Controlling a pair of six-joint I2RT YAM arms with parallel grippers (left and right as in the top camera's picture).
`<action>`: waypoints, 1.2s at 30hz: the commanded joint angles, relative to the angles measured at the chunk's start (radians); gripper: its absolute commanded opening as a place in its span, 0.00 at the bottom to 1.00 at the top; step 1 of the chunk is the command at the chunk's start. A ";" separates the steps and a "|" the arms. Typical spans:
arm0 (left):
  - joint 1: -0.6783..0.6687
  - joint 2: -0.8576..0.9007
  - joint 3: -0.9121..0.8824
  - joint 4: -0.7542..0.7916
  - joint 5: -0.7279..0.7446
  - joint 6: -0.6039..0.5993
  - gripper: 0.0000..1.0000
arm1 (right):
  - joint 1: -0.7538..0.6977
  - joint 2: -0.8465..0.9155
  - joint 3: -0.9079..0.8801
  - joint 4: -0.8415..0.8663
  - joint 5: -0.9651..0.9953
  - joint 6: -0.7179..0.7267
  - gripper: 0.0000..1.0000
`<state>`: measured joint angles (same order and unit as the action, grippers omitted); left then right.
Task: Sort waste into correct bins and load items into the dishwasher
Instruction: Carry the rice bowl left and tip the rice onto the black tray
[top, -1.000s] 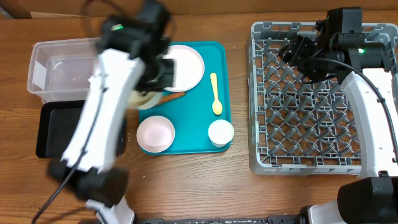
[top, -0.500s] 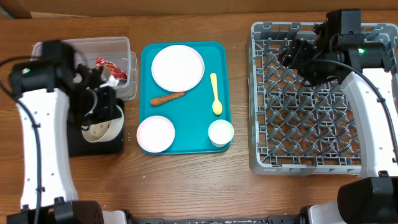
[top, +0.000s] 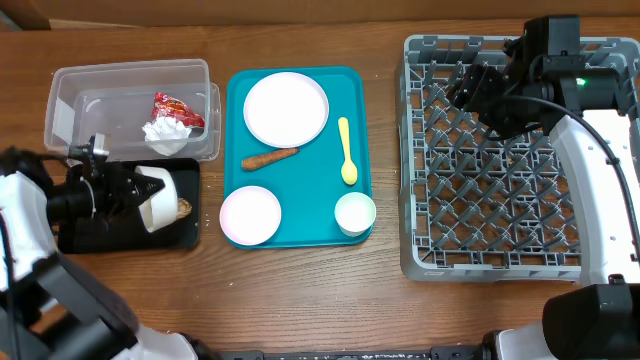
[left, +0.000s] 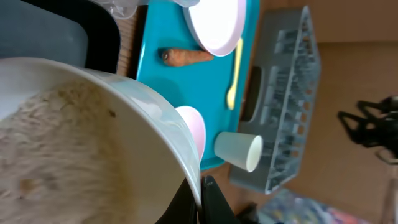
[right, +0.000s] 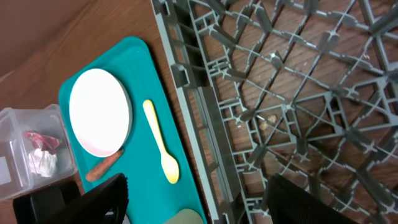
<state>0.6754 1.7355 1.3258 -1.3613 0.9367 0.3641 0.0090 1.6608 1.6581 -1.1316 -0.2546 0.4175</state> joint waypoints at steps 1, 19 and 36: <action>0.036 0.081 -0.017 -0.005 0.165 0.137 0.04 | 0.002 -0.004 0.010 -0.009 0.009 -0.007 0.74; 0.155 0.283 -0.014 -0.164 0.428 0.220 0.04 | 0.002 -0.004 0.010 -0.026 0.030 -0.025 0.75; 0.192 0.283 0.011 -0.263 0.441 0.255 0.04 | 0.002 -0.004 0.010 -0.029 0.030 -0.025 0.75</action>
<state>0.8600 2.0098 1.3144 -1.6203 1.3510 0.5873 0.0090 1.6608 1.6581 -1.1629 -0.2310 0.3988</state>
